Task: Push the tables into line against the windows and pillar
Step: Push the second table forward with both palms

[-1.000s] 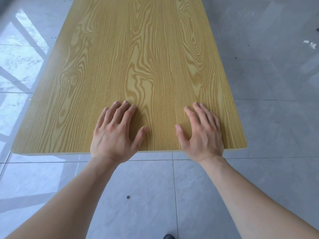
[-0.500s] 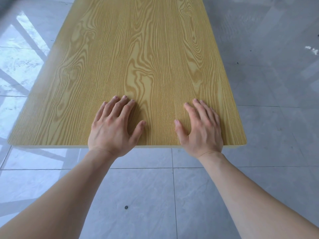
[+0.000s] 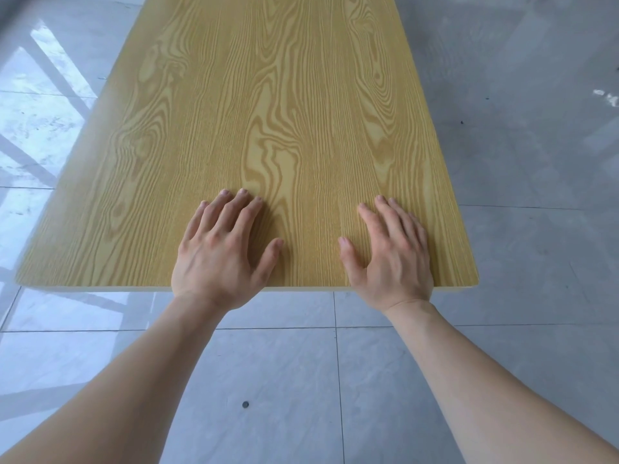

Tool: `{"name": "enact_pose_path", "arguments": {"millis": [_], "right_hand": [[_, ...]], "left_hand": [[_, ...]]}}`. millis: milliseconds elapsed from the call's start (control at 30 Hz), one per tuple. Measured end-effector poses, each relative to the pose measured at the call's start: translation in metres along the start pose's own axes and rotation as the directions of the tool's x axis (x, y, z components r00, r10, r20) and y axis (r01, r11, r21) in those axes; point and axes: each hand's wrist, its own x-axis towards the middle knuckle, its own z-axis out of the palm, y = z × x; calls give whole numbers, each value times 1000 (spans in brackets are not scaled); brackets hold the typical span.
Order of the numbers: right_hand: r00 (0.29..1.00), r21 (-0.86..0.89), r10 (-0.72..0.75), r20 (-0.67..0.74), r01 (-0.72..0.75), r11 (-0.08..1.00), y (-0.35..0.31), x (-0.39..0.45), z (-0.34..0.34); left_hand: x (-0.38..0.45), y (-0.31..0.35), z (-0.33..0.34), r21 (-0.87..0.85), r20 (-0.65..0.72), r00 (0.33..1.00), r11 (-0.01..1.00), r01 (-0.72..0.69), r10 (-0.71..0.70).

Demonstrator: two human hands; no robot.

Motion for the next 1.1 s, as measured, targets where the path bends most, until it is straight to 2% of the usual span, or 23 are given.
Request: {"name": "enact_pose_path", "arguments": {"millis": [267,733,933,1100], "right_hand": [[1000,-17,2,14,-2,1000,1,-1,1],[990,-72,14,143,-3,997,-1,3,-6],[951,-105,39,306,-7,994,-9,6,-23],[856,-63,76,511,-51,997,-12,22,-52]], "left_hand": [[0,2,-2,-11,15,1000,1000,13,-13],[3,1,-5,-21,70,997,999,27,-25],[6,3,-14,-40,155,987,998,44,-38],[19,19,-34,-20,307,948,995,95,-85]]}}
